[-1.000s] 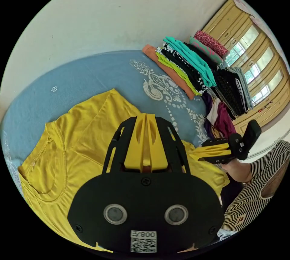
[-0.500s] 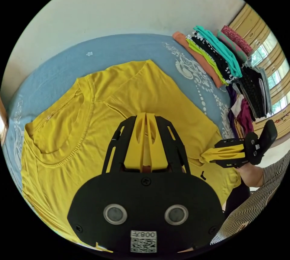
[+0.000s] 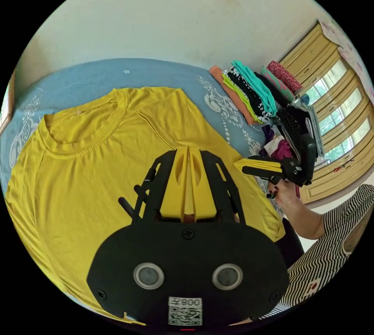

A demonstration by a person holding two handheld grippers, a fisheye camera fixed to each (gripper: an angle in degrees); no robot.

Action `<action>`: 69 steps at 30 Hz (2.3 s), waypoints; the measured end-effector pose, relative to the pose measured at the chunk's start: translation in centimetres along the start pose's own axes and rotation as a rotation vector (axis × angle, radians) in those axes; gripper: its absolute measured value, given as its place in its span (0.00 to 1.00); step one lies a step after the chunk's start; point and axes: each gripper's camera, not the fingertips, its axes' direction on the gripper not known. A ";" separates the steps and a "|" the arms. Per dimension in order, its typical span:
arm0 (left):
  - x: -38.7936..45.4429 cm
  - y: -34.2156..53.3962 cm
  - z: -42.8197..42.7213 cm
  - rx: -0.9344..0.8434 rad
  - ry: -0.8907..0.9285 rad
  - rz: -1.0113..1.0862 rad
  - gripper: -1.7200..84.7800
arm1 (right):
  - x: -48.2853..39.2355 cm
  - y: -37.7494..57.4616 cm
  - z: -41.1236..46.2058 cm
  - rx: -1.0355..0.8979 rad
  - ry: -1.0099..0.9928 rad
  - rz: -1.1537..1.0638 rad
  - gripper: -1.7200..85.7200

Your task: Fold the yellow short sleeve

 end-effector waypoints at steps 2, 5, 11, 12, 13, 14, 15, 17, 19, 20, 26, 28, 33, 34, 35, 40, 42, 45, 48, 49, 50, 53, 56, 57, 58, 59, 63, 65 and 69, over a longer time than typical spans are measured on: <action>-1.8 5.2 -3.1 0.016 -0.004 -0.076 0.03 | -1.5 -0.2 -0.1 -0.012 -0.023 -0.008 0.02; -6.0 15.2 -9.0 0.079 -0.034 -0.278 0.03 | -4.8 0.0 0.5 -0.065 -0.057 -0.046 0.02; -14.6 35.9 -20.8 0.268 -0.088 -0.688 0.07 | -12.0 0.1 1.5 -0.160 -0.182 -0.115 0.02; -16.1 39.3 -22.5 0.311 -0.101 -0.745 0.08 | -13.5 -0.1 1.8 -0.180 -0.206 -0.129 0.02; -17.5 42.1 -24.0 0.344 -0.120 -0.789 0.09 | -14.2 -0.3 1.9 -0.191 -0.218 -0.135 0.02; -18.2 43.4 -24.6 0.356 -0.129 -0.809 0.09 | -15.6 -0.8 2.3 -0.211 -0.240 -0.146 0.02; -19.9 45.7 -25.6 0.377 -0.140 -0.855 0.10 | -17.1 -1.5 2.6 -0.226 -0.261 -0.159 0.02; -22.6 48.9 -26.7 0.432 -0.129 -0.920 0.10 | -19.3 -2.8 3.1 -0.249 -0.284 -0.182 0.02; -26.1 52.4 -27.6 0.498 -0.105 -0.988 0.11 | -21.7 -4.5 3.6 -0.262 -0.291 -0.211 0.02; -26.9 53.2 -27.7 0.511 -0.101 -1.001 0.11 | -23.2 -5.6 3.9 -0.260 -0.295 -0.230 0.02; -32.2 60.5 -28.1 0.684 0.020 -1.054 0.08 | -31.2 -12.7 6.2 -0.250 -0.317 -0.325 0.02; -33.2 62.8 -28.0 0.738 0.053 -1.046 0.06 | -33.7 -15.1 7.3 -0.240 -0.333 -0.355 0.02; -34.3 67.1 -28.1 0.824 0.081 -1.053 0.03 | -42.6 -23.7 11.0 -0.195 -0.372 -0.474 0.03; -34.3 68.2 -28.1 0.848 0.090 -1.045 0.03 | -43.8 -24.8 11.4 -0.189 -0.376 -0.490 0.03; -34.3 68.7 -28.1 0.863 0.096 -1.040 0.03 | -46.1 -27.0 12.2 -0.172 -0.374 -0.521 0.04; -34.1 73.0 -29.2 0.955 0.065 -0.999 0.07 | -55.6 -35.4 16.4 -0.140 -0.326 -0.635 0.08; -34.4 73.6 -29.3 0.943 0.063 -0.990 0.09 | -60.1 -39.0 18.7 -0.134 -0.281 -0.685 0.09; -34.8 73.8 -29.7 0.882 0.011 -0.977 0.10 | -64.9 -42.5 21.9 -0.164 -0.236 -0.722 0.10; -35.3 73.5 -30.0 0.816 -0.021 -0.947 0.10 | -68.7 -44.8 24.8 -0.191 -0.193 -0.742 0.10; -35.7 73.7 -30.1 0.806 -0.012 -0.943 0.10 | -69.3 -45.2 25.4 -0.195 -0.187 -0.745 0.10; -36.0 73.8 -30.1 0.801 -0.005 -0.943 0.10 | -70.6 -45.8 26.3 -0.200 -0.171 -0.752 0.11; -36.8 74.3 -30.0 0.793 0.019 -0.954 0.08 | -73.2 -47.3 28.2 -0.195 -0.143 -0.761 0.11; -37.1 74.4 -30.0 0.764 -0.001 -0.966 0.04 | -75.4 -48.8 30.2 -0.195 -0.096 -0.763 0.11; -37.2 74.4 -30.0 0.755 0.002 -0.965 0.04 | -76.1 -49.3 31.5 -0.230 -0.072 -0.768 0.10; -37.3 74.4 -30.0 0.755 0.002 -0.961 0.03 | -76.3 -49.5 32.1 -0.245 -0.060 -0.773 0.10; -37.3 74.4 -30.0 0.756 0.003 -0.957 0.03 | -76.6 -49.9 32.2 -0.211 -0.073 -0.783 0.10; -37.2 73.8 -30.1 0.750 -0.008 -0.912 0.02 | -76.6 -51.8 33.2 -0.226 -0.085 -0.747 0.05; -37.1 73.5 -30.2 0.756 -0.017 -0.885 0.02 | -76.1 -52.7 33.5 -0.236 -0.121 -0.725 0.04; -36.7 72.7 -30.4 0.785 -0.019 -0.824 0.03 | -73.8 -54.8 33.0 -0.237 -0.261 -0.655 0.03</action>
